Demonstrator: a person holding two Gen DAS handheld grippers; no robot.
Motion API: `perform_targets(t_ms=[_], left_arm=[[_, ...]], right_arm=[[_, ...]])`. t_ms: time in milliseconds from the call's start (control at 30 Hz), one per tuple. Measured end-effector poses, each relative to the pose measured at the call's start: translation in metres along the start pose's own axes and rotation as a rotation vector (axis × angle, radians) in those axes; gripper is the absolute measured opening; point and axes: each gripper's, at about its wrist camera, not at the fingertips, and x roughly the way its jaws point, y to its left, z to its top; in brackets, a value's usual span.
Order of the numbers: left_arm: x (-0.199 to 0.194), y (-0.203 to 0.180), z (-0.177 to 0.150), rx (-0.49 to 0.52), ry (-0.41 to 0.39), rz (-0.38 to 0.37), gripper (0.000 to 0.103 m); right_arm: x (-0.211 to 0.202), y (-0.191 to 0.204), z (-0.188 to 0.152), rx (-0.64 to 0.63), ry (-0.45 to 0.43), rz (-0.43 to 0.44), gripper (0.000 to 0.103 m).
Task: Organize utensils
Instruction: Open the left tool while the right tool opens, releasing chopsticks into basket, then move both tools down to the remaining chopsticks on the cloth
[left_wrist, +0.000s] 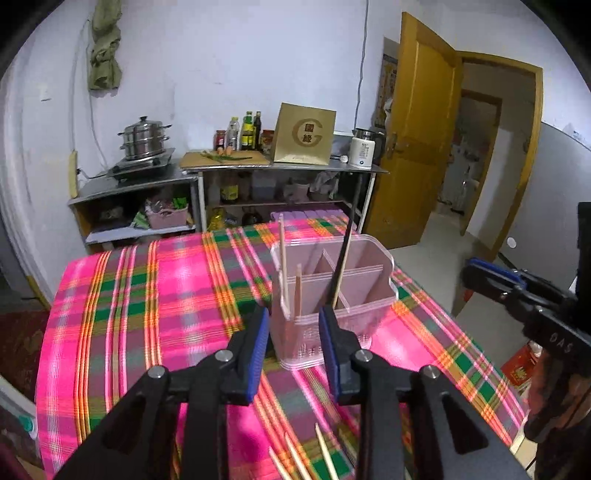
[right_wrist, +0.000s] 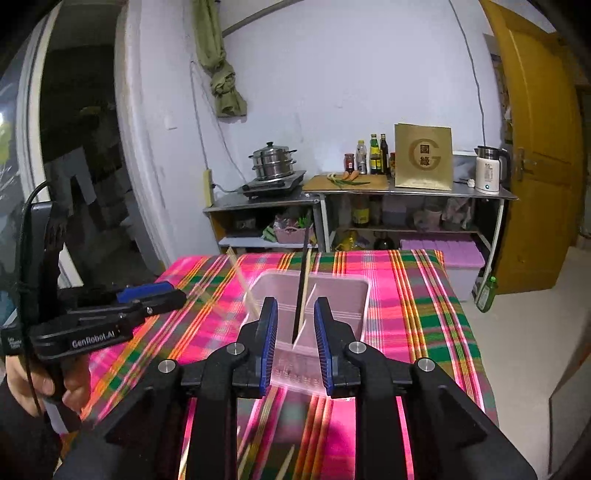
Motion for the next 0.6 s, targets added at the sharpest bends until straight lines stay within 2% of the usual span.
perform_targets(t_ms=[200, 333, 600], left_arm=[[-0.023, 0.003, -0.065, -0.043, 0.017, 0.04, 0.029], [-0.027, 0.002, -0.103, -0.077, 0.066, 0.051, 0.029], [-0.015, 0.006, -0.145, -0.121, 0.148, 0.068, 0.029]], right_arm=[[-0.027, 0.016, -0.054, -0.024, 0.036, -0.001, 0.021], [-0.035, 0.019, -0.09, -0.017, 0.085, -0.01, 0.021], [-0.027, 0.011, -0.129, 0.036, 0.178, -0.005, 0.021]])
